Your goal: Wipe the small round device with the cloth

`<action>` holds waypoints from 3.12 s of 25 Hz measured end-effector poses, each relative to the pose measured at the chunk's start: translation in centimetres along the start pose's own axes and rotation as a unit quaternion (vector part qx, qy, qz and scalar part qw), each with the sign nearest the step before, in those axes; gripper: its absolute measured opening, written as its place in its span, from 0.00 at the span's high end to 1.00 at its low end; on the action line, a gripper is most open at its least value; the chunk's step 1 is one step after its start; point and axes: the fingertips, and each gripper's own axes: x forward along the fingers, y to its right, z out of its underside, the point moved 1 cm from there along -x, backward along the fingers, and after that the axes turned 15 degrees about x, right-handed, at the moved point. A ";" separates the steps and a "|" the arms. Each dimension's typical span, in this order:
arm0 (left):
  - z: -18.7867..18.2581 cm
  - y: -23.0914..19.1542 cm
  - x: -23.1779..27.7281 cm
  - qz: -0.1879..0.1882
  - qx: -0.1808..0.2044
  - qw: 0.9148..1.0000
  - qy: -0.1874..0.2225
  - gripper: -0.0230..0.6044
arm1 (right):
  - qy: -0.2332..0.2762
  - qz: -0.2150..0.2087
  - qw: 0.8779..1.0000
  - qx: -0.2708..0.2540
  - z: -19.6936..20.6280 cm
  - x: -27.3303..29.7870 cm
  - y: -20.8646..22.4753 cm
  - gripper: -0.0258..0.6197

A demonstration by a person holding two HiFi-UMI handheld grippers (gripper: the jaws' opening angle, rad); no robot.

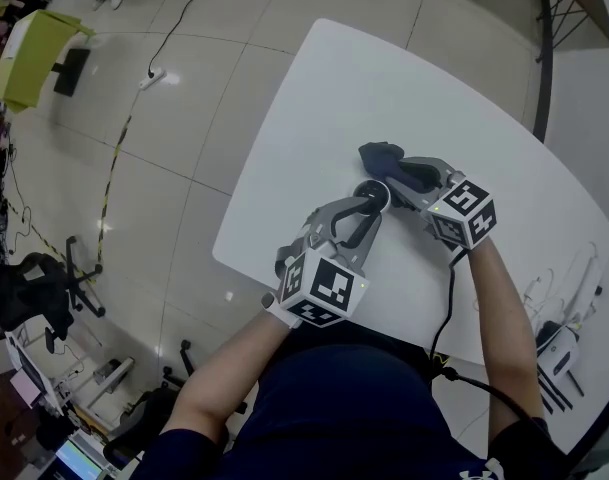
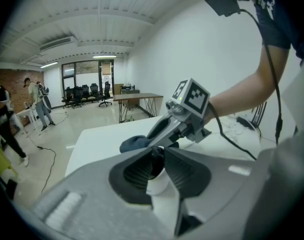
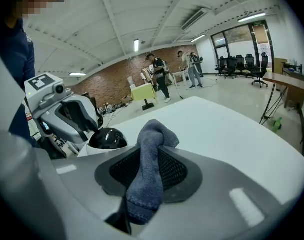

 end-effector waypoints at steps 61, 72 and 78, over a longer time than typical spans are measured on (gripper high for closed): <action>0.5 1.3 0.0 -0.031 -0.019 0.999 0.002 0.81 | -0.105 -0.003 0.994 -0.036 1.6 3.3 2.5 0.79; 1.1 1.5 -0.3 -0.016 -0.023 1.000 -0.001 0.78 | 0.051 -0.018 0.998 -0.032 -5.3 -3.4 -6.0 0.79; 1.5 1.2 -0.7 -0.005 -0.011 1.000 0.000 0.78 | 0.116 0.072 0.990 -0.035 -3.1 -3.6 -8.5 0.79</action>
